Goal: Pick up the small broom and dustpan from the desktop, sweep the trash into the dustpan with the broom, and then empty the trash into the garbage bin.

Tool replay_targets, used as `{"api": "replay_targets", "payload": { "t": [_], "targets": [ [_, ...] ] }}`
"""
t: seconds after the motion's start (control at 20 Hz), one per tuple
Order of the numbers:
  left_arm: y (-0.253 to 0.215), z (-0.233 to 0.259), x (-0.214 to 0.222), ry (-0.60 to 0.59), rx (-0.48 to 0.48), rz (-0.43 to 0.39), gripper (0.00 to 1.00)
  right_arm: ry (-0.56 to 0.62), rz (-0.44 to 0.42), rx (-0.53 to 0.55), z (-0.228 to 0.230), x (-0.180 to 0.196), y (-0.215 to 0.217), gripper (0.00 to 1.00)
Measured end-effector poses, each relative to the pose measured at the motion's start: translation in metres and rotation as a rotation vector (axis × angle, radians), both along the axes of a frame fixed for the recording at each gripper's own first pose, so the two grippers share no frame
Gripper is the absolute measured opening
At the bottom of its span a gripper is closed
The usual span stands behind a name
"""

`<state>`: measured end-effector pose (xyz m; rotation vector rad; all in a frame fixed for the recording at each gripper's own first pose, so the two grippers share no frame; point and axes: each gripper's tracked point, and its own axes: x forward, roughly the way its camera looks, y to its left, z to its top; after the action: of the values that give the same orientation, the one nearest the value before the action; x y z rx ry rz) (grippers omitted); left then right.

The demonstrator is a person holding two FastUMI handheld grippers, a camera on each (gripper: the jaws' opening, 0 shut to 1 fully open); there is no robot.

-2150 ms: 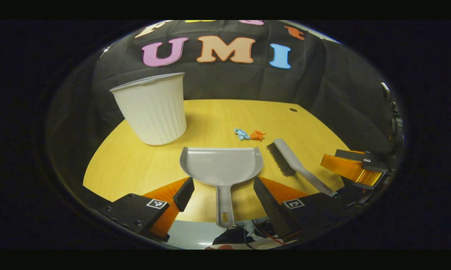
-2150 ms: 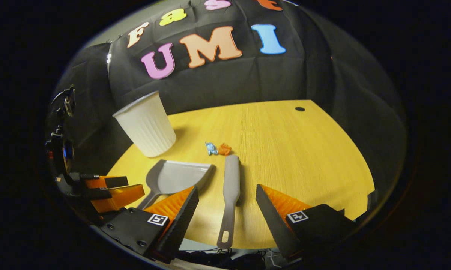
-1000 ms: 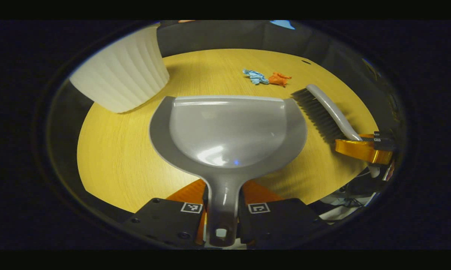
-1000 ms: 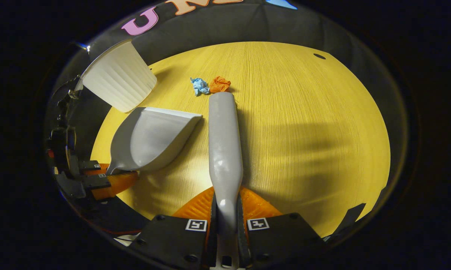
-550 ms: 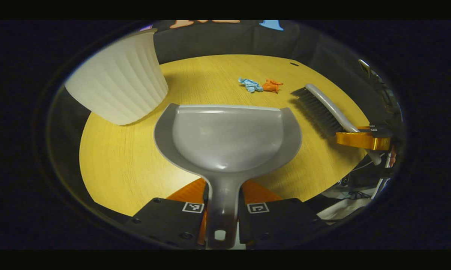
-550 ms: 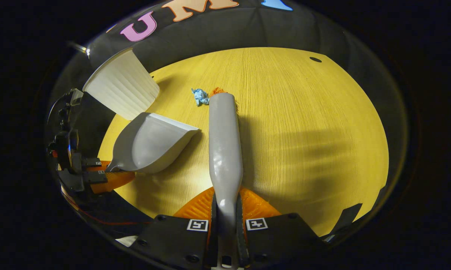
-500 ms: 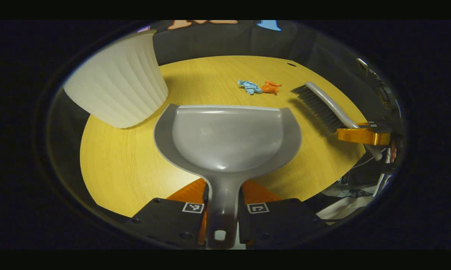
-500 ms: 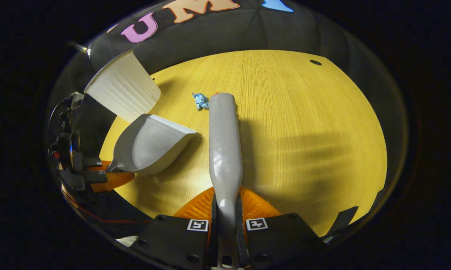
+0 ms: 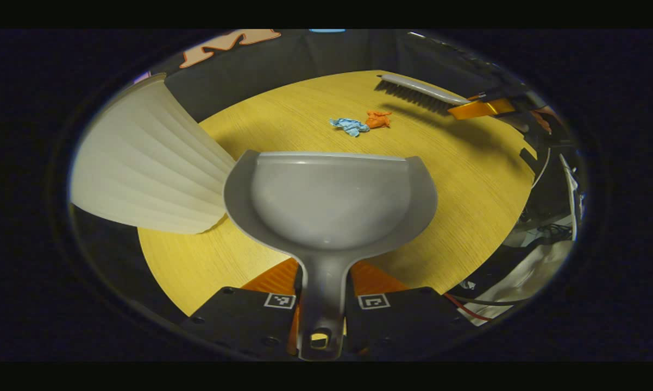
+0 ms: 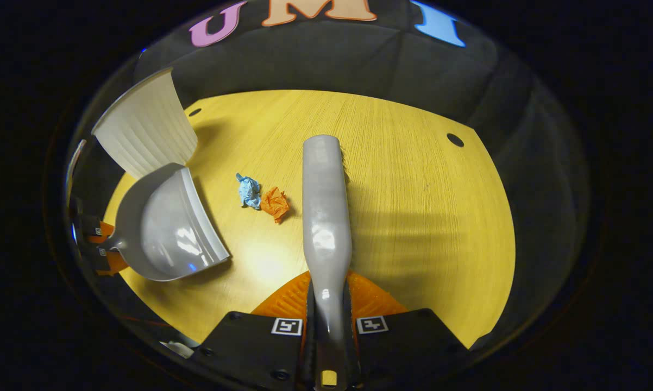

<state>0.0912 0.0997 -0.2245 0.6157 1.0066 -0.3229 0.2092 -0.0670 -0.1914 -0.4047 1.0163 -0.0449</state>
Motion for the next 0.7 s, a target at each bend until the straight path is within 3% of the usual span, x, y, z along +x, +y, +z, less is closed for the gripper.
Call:
{"api": "replay_targets", "payload": {
  "t": [0.05, 0.1, 0.3, 0.5, 0.7],
  "targets": [
    [-0.001, -0.001, 0.0, 0.005, -0.012, 0.001, 0.27, 0.015, 0.016, -0.027, -0.002, 0.009, 0.002, 0.18],
    [-0.001, -0.002, 0.0, 0.015, -0.02, 0.003, 0.27, 0.034, 0.033, -0.046, -0.006, 0.016, 0.006, 0.22],
    [0.001, -0.009, -0.001, 0.047, -0.04, 0.017, 0.28, 0.14, 0.172, -0.124, -0.026, 0.034, 0.028, 0.22],
    [-0.001, -0.009, -0.003, 0.065, -0.052, 0.022, 0.28, 0.221, 0.363, -0.155, -0.035, 0.017, 0.062, 0.19],
    [0.002, -0.015, -0.005, 0.066, -0.054, 0.036, 0.27, 0.301, 0.495, -0.086, -0.016, -0.011, 0.103, 0.22]
  ]
}}
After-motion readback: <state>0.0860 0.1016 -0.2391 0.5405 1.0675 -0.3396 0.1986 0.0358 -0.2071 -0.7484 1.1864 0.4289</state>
